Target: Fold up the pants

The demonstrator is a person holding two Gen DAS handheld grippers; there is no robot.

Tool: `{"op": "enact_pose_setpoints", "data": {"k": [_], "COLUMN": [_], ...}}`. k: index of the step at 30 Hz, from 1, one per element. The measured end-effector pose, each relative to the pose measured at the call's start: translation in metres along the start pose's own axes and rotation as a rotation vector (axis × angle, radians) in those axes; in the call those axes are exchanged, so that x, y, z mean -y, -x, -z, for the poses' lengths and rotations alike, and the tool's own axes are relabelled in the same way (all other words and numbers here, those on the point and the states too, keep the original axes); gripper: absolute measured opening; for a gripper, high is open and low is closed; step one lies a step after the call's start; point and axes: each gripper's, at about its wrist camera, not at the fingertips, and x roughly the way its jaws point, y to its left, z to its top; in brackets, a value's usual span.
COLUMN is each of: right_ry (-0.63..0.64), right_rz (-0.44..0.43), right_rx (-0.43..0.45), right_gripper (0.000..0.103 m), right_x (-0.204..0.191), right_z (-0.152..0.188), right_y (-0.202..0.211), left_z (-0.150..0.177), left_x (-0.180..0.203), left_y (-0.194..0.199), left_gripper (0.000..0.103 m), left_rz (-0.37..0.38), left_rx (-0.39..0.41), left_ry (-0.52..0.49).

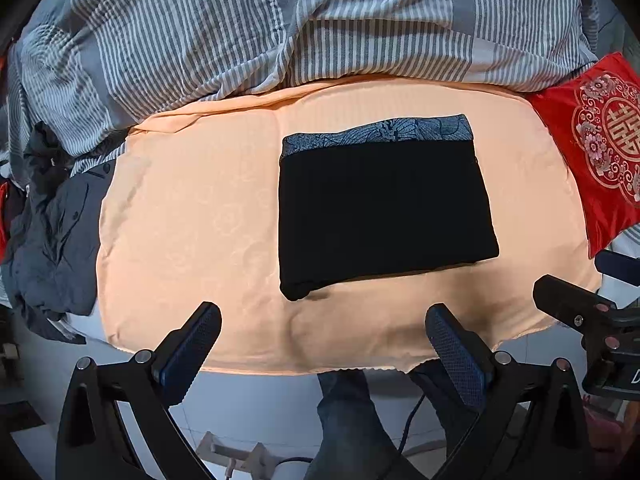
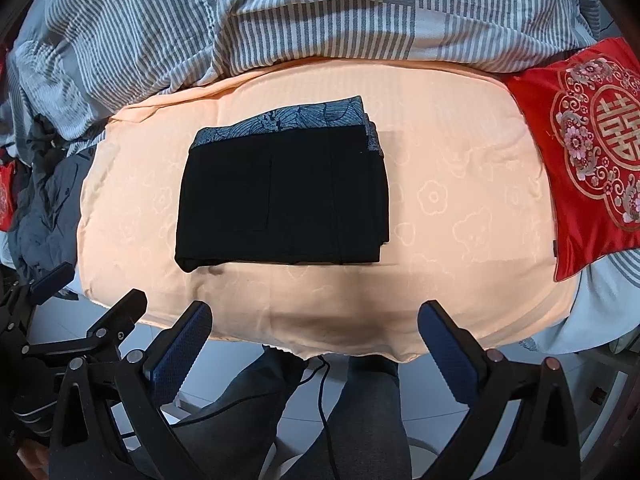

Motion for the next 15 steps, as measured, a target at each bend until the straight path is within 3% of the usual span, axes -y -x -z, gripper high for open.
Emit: {"op": "enact_pose_setpoints", "data": {"k": [15], "right_ry": [0.013], "right_rz": [0.001], "right_rx": [0.0], "right_gripper": [0.103], "right_x": [-0.004], "right_z": [0.0014], "right_y": [-0.0003], "left_z": [0.0006], "left_x": [-0.0009], "left_y": [0.0002], "left_gripper": [0.103], "left_rz": [-0.001], "left_rx": [0.0], "left_ry": [0.016]}}
